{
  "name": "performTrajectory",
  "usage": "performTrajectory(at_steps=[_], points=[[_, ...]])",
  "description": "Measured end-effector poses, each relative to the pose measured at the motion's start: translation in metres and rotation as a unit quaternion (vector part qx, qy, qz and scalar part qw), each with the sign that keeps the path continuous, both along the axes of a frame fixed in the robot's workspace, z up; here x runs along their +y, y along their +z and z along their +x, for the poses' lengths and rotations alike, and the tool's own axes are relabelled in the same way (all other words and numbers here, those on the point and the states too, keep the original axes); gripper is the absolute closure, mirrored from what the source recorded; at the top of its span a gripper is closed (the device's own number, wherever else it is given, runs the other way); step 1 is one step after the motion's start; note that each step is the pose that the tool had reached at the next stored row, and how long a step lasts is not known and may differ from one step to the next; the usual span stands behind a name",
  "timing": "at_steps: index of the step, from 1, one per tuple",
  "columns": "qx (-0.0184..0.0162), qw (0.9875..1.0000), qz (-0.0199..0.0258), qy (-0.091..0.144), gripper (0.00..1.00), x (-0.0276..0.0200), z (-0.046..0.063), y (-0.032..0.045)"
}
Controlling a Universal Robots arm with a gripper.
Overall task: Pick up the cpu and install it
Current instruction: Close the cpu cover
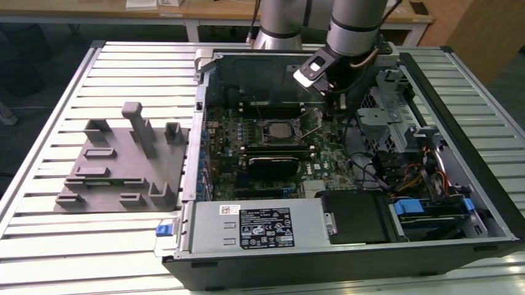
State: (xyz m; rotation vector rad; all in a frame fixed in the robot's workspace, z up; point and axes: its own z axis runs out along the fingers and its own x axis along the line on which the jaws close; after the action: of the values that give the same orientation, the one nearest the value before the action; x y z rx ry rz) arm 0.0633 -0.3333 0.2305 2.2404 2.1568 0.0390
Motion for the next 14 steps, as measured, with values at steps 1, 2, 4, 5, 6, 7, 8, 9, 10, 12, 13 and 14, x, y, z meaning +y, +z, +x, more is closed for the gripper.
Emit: performTrajectory(at_steps=[1,2,4,5,6,7,8,9,10,12,13,14], points=[[0.0,1.0,-0.0001,0.0,0.89,0.0,0.0,-0.0018],[0.0,1.0,0.0,0.0,0.89,0.0,0.0,-0.0036],[0.0,1.0,-0.0001,0.0,0.89,0.0,0.0,-0.007],[0.0,1.0,0.0,0.0,0.89,0.0,0.0,-0.0081],[0.0,1.0,-0.0001,0.0,0.89,-0.0001,0.0,-0.0082],[0.0,1.0,-0.0001,0.0,0.89,-0.0001,0.0,-0.0082],[0.0,1.0,-0.0002,0.0,0.89,-0.0001,0.0,-0.0082],[0.0,1.0,-0.0001,0.0,0.89,0.0,0.0,-0.0082],[0.0,1.0,-0.0001,0.0,0.89,0.0,0.0,-0.0082],[0.0,1.0,-0.0001,0.0,0.89,0.0,-0.0001,-0.0082],[0.0,1.0,-0.0001,0.0,0.89,0.0,-0.0005,-0.0083],[0.0,1.0,0.0001,0.0,0.89,0.0,-0.0011,-0.0084]])
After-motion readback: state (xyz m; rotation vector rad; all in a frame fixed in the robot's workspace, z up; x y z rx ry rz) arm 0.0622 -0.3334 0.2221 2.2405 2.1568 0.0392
